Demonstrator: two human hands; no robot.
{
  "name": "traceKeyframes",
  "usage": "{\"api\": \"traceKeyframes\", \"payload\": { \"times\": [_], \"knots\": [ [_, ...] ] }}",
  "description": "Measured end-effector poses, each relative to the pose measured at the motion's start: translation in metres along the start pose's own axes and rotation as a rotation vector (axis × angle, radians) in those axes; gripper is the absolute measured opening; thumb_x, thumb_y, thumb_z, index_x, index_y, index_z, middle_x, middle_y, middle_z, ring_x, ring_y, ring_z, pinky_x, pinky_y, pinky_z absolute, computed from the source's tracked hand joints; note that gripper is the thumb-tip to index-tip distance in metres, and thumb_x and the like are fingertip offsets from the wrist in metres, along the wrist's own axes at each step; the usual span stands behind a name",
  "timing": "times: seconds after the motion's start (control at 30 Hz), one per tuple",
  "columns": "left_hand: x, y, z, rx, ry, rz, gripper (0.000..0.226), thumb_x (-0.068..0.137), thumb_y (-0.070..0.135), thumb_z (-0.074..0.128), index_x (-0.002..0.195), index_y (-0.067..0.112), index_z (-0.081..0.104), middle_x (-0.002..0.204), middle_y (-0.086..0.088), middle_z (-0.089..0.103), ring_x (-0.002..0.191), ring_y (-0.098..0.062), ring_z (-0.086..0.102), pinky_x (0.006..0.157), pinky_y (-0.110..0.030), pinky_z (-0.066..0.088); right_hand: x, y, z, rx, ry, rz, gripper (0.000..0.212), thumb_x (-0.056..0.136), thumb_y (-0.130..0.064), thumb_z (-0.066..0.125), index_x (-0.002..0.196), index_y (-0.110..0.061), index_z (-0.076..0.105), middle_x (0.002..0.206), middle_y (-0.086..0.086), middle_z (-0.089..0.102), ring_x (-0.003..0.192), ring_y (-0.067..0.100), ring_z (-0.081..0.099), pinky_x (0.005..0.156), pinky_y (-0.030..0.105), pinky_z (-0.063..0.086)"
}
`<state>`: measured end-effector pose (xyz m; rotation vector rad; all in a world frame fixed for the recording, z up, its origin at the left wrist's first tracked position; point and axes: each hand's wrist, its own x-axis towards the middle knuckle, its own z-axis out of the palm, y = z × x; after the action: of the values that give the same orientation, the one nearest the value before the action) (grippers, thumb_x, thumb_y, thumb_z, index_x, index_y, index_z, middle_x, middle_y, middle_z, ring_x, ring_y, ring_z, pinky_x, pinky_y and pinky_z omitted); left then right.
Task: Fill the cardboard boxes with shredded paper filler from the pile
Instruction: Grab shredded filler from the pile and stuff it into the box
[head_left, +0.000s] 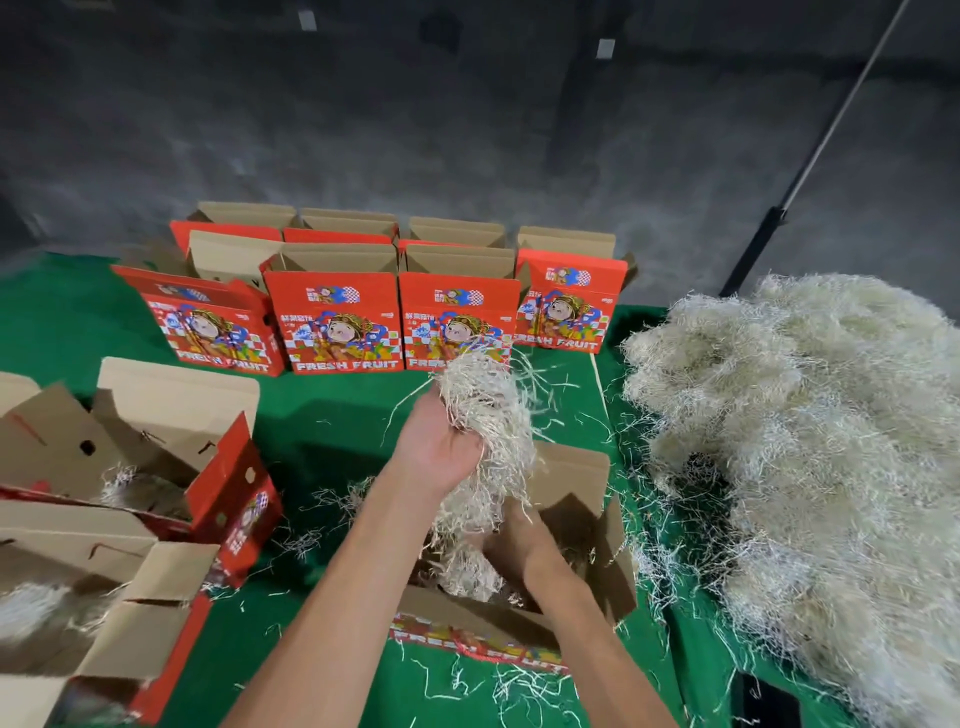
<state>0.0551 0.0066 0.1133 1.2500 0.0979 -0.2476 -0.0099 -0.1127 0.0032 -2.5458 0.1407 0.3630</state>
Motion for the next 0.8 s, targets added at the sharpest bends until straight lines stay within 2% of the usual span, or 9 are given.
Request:
{"api": "traceKeyframes", "payload": {
  "times": [0.07, 0.17, 0.33, 0.43, 0.5, 0.53, 0.6, 0.7, 0.8],
  "knots": [
    [-0.005, -0.006, -0.011, 0.204, -0.117, 0.049, 0.044, 0.098, 0.015, 0.059, 0.137, 0.034, 0.05, 0.094, 0.009, 0.069, 0.101, -0.011, 0.07, 0.079, -0.024, 0.056, -0.001, 0.002, -0.003, 0.204, 0.087, -0.048, 0.007, 0.1, -0.026, 0.055, 0.106, -0.022, 0.057, 0.099, 0.0, 0.061, 0.082, 0.004, 0.06, 0.074, 0.027, 0.05],
    [-0.011, -0.027, -0.028, 0.39, 0.103, 0.064, 0.034, 0.091, 0.065, 0.051, 0.11, 0.038, 0.059, 0.072, 0.009, 0.066, 0.057, 0.003, 0.062, 0.057, -0.013, 0.044, -0.013, 0.015, -0.008, 0.615, 0.083, -0.02, 0.02, 0.095, -0.019, 0.057, 0.093, -0.038, 0.06, 0.088, -0.026, 0.058, 0.088, 0.002, 0.06, 0.08, 0.022, 0.047],
    [-0.034, -0.073, -0.041, 0.481, 0.12, -0.017, 0.064, 0.073, 0.096, 0.031, 0.109, 0.052, 0.058, 0.11, 0.043, 0.052, 0.101, 0.016, 0.047, 0.098, -0.031, 0.03, -0.03, 0.022, -0.006, 0.96, 0.059, 0.178, 0.126, 0.056, -0.082, 0.072, 0.155, -0.033, 0.012, 0.149, -0.008, 0.039, 0.137, 0.017, 0.039, 0.111, 0.041, 0.032],
    [-0.042, -0.093, -0.025, 0.482, 0.078, 0.01, 0.075, 0.074, 0.089, 0.038, 0.13, 0.042, 0.056, 0.103, 0.026, 0.07, 0.091, 0.004, 0.063, 0.09, -0.029, 0.049, -0.032, 0.004, -0.001, 0.943, 0.131, 0.155, 0.124, 0.06, -0.094, 0.053, 0.156, -0.026, 0.014, 0.161, -0.005, 0.02, 0.145, 0.019, 0.027, 0.112, 0.045, 0.029],
    [-0.047, -0.101, -0.012, 0.527, 0.048, 0.098, 0.06, 0.082, 0.077, 0.04, 0.123, 0.04, 0.063, 0.069, 0.022, 0.068, 0.061, 0.004, 0.06, 0.065, -0.016, 0.053, -0.031, -0.012, 0.001, 0.948, 0.299, 0.126, 0.105, 0.068, -0.096, 0.042, 0.128, -0.012, 0.058, 0.123, 0.0, 0.063, 0.108, 0.01, 0.06, 0.089, 0.038, 0.049],
    [-0.049, -0.102, -0.01, 0.532, 0.053, 0.102, 0.051, 0.085, 0.073, 0.04, 0.112, 0.04, 0.068, 0.067, 0.02, 0.067, 0.06, 0.004, 0.06, 0.064, -0.014, 0.052, -0.031, -0.017, 0.002, 0.938, 0.395, 0.077, 0.081, 0.072, -0.092, 0.042, 0.085, -0.018, 0.07, 0.079, -0.005, 0.067, 0.068, 0.006, 0.06, 0.061, 0.03, 0.047],
    [-0.047, -0.103, -0.018, 0.44, 0.084, 0.04, 0.047, 0.084, 0.072, 0.042, 0.098, 0.036, 0.069, 0.073, 0.016, 0.064, 0.062, 0.004, 0.056, 0.065, -0.013, 0.049, -0.031, -0.018, 0.003, 0.862, 0.4, 0.029, 0.064, 0.086, -0.072, 0.05, 0.044, -0.025, 0.041, 0.041, -0.01, 0.034, 0.038, 0.01, 0.027, 0.043, 0.025, 0.021],
    [-0.036, -0.103, -0.04, 0.301, 0.185, -0.067, 0.046, 0.084, 0.073, 0.051, 0.113, 0.037, 0.058, 0.11, 0.022, 0.054, 0.104, -0.002, 0.051, 0.1, -0.031, 0.036, -0.034, -0.002, 0.004, 0.817, 0.366, 0.058, 0.058, 0.094, -0.052, 0.058, 0.049, -0.024, 0.034, 0.041, -0.007, 0.024, 0.037, 0.012, 0.018, 0.037, 0.019, 0.017],
    [-0.03, -0.096, -0.049, 0.093, 0.301, -0.161, 0.031, 0.086, 0.063, 0.063, 0.093, 0.036, 0.048, 0.098, 0.015, 0.047, 0.095, -0.009, 0.047, 0.103, -0.043, 0.037, -0.037, 0.012, 0.004, 0.867, 0.369, 0.197, 0.043, 0.099, -0.035, 0.058, 0.062, -0.02, 0.039, 0.042, -0.012, 0.027, 0.035, 0.006, 0.019, 0.034, 0.017, 0.021]
  ]
}}
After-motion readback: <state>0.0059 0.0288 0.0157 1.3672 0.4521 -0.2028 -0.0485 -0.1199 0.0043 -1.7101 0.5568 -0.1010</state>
